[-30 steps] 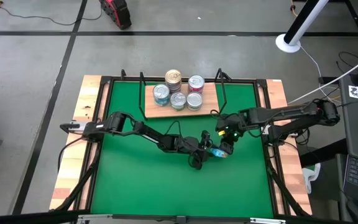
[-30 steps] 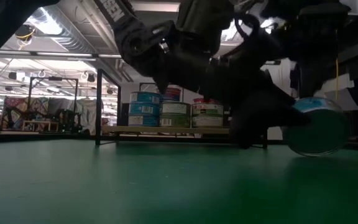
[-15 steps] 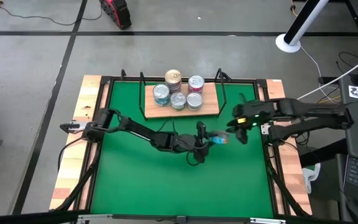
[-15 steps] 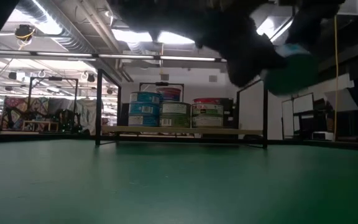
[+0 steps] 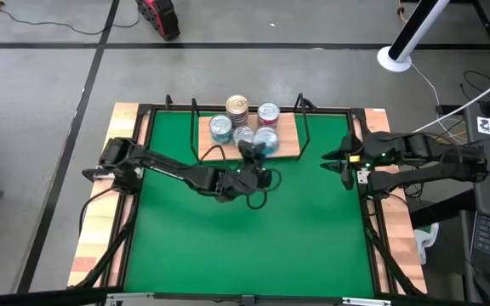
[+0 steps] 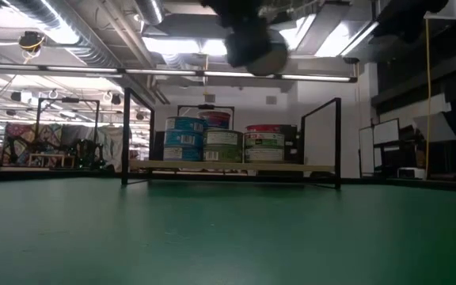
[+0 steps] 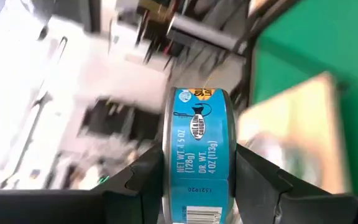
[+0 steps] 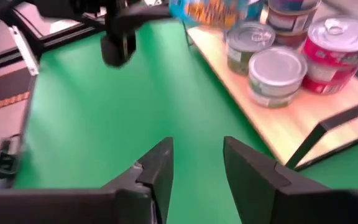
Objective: Stack canned seafood by type on shelf
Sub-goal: Stack the yellow blue tuna can on top of the yellow blue tuna can on the shelf, then return to Home Position
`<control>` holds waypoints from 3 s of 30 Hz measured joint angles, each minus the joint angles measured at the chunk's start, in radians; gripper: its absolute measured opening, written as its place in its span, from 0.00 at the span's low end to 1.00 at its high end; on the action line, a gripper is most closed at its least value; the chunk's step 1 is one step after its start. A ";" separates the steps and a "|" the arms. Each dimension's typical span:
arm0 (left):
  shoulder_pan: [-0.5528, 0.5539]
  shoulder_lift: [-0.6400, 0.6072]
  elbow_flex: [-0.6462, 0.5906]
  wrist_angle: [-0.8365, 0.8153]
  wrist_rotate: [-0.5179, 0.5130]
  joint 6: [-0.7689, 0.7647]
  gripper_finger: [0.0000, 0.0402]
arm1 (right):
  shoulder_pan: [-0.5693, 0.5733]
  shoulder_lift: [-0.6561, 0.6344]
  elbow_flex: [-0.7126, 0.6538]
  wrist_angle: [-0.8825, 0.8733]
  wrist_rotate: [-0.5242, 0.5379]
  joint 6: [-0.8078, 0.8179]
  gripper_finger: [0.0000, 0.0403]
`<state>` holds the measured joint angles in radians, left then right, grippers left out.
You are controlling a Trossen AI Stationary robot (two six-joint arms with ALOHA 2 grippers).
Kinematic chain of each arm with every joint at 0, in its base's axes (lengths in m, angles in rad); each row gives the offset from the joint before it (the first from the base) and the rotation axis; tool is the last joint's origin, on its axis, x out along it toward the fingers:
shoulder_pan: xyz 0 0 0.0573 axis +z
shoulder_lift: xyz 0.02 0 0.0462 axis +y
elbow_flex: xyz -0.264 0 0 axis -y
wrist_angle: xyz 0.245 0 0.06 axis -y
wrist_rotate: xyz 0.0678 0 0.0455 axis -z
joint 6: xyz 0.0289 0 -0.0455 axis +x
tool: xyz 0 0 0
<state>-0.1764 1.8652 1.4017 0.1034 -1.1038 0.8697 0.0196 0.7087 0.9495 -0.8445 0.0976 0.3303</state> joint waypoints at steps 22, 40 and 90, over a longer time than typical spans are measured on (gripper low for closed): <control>0.174 -0.091 0.000 -1.061 -0.133 -0.860 0.40 | 0.000 -0.185 -0.482 0.506 0.016 -0.069 0.35; 0.312 -0.091 0.000 -1.050 0.035 -0.817 0.40 | 0.000 -0.183 -0.495 0.505 0.016 -0.071 0.35; 0.279 -0.090 0.000 -1.140 0.140 -0.658 0.65 | 0.000 -0.183 -0.495 0.474 -0.072 -0.074 0.35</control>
<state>0.1024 1.7756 1.4014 -1.0370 -0.9642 0.2122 0.0196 0.5259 0.4544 -0.3702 0.0254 0.2565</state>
